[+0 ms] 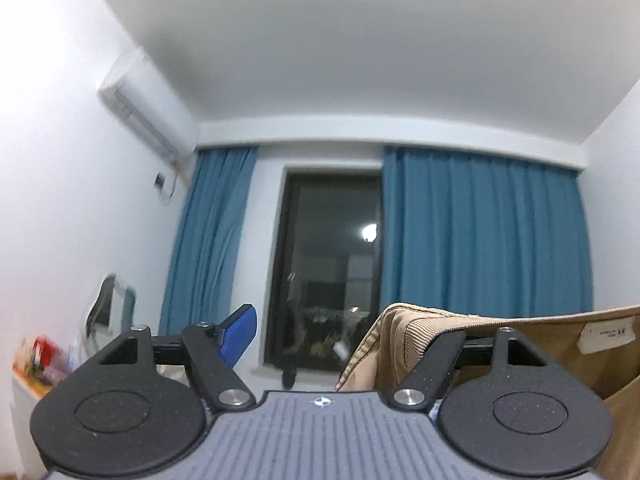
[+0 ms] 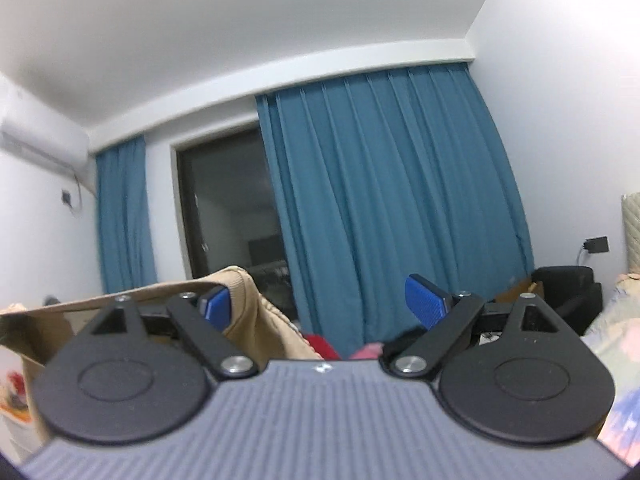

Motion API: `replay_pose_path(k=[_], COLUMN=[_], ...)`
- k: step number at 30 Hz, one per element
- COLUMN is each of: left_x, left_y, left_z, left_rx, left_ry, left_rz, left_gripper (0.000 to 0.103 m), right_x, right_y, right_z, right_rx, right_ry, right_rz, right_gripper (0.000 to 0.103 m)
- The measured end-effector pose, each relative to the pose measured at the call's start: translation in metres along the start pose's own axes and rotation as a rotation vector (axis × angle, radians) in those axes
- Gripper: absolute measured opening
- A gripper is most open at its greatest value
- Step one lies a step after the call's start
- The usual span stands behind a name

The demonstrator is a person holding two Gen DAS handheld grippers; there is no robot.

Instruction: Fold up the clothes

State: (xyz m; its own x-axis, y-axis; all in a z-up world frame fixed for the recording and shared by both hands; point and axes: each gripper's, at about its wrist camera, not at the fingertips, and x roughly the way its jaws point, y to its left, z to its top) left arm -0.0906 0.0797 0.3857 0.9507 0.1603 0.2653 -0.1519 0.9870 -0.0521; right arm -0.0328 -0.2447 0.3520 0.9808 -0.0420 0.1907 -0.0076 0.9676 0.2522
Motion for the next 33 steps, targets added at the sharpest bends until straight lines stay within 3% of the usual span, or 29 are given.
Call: replay_pose_path(k=[3, 6, 9, 12, 16, 23, 30, 33], left_x=[-0.011, -0.017, -0.014, 0.001, 0.048, 0.172, 0.309, 0.355], left_y=[-0.007, -0.009, -0.012, -0.016, -0.02, -0.028, -0.064, -0.079], left_z=[0.048, 0.074, 0.074, 0.044, -0.025, -0.17, -0.363, -0.446], left_rx=[0.005, 0.001, 0.007, 0.021, 0.017, 0.01, 0.09, 0.148], left_ry=[-0.017, -0.004, 0.022, 0.084, 0.192, 0.366, 0.523, 0.607], left_rz=[-0.034, -0.06, -0.07, -0.067, -0.057, -0.018, -0.004, -0.036], left_gripper=[0.076, 0.076, 0.076, 0.078, 0.08, 0.083, 0.085, 0.085], right_x=[-0.019, -0.033, -0.032, -0.025, 0.01, 0.14, 0.295, 0.354], right_y=[0.004, 0.006, 0.003, -0.001, -0.007, -0.038, -0.087, -0.115], right_z=[0.039, 0.062, 0.059, 0.048, 0.006, -0.1, -0.241, -0.311], right_rx=[-0.015, -0.038, -0.065, -0.094, -0.126, -0.159, -0.221, -0.212], right_ry=[-0.039, -0.061, -0.055, -0.04, 0.042, 0.216, 0.366, 0.48], right_rz=[0.002, 0.013, 0.021, 0.028, 0.01, -0.036, -0.075, -0.079], right_gripper=[0.089, 0.089, 0.089, 0.089, 0.089, 0.089, 0.089, 0.089])
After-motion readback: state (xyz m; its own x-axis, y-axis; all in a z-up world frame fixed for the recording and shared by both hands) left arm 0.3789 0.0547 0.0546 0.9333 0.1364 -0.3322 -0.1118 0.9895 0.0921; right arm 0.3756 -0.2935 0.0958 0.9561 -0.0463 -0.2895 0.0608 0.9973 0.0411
